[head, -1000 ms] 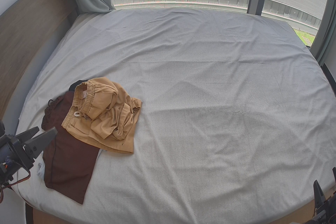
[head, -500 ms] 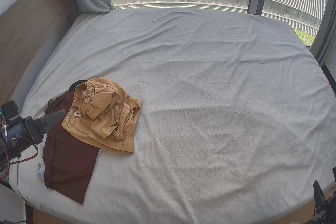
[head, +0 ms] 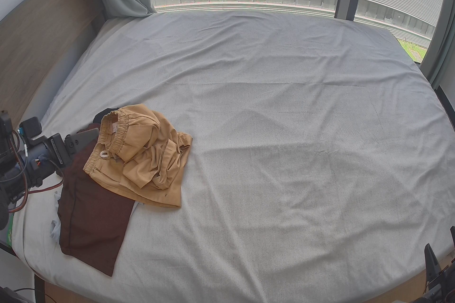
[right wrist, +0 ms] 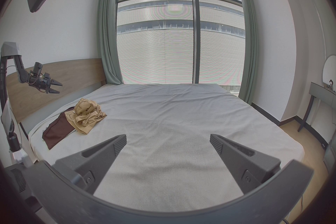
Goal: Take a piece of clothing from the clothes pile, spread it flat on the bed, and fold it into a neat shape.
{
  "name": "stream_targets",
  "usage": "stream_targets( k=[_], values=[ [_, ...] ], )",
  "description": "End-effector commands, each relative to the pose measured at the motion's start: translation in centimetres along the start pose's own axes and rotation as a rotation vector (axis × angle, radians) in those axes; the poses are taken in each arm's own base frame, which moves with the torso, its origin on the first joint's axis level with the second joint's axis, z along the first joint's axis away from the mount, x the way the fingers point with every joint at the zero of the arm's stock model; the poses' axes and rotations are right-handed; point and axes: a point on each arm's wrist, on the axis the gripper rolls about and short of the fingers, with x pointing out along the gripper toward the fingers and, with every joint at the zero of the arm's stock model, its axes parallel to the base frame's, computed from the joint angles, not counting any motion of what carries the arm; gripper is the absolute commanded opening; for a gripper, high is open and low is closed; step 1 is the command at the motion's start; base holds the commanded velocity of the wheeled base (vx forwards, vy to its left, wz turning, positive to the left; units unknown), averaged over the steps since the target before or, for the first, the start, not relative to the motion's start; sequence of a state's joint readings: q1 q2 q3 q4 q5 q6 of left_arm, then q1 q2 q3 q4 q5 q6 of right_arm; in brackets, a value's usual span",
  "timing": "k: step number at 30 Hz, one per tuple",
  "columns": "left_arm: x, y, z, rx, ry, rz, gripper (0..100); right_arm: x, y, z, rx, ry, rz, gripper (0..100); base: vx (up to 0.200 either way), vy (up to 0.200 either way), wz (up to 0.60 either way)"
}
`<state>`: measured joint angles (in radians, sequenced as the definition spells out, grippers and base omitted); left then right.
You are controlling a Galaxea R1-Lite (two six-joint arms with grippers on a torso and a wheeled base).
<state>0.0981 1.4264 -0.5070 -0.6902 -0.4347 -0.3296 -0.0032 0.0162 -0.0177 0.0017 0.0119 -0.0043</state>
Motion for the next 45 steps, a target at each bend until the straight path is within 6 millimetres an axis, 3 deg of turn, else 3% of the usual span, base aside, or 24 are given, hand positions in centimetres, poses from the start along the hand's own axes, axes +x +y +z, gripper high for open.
stream_targets(
  k=[1, 13, 16, 17, 26, 45],
  values=[
    [2.6, 1.5, -0.6, -0.023, 0.045, 0.016, 100, 0.0, 0.0, -0.5, 0.000, 0.003, 0.000, 100, 0.000, 0.000, 0.00],
    [6.9, 3.3, -0.3, -0.015, 0.031, 0.008, 100, 0.0, 0.0, -0.5, 0.000, 0.001, 0.000, 100, 0.000, 0.000, 0.00],
    [7.0, 3.3, -0.2, -0.013, 0.030, 0.006, 100, 0.0, 0.0, -0.5, 0.000, 0.001, 0.000, 100, 0.000, 0.000, 0.00],
    [8.1, 3.6, 0.0, -0.012, 0.032, -0.001, 100, 0.0, 0.0, -0.5, 0.000, 0.003, 0.000, 100, 0.000, 0.000, 0.00],
    [11.5, 3.7, 0.0, -0.005, 0.045, -0.032, 100, 0.0, 0.0, -0.5, 0.000, 0.003, 0.000, 100, 0.000, 0.000, 0.00],
    [16.2, 5.5, -0.7, -0.006, 0.059, -0.030, 100, 0.0, 0.0, -0.5, 0.000, 0.003, 0.000, 100, 0.000, 0.000, 0.00]
  ],
)
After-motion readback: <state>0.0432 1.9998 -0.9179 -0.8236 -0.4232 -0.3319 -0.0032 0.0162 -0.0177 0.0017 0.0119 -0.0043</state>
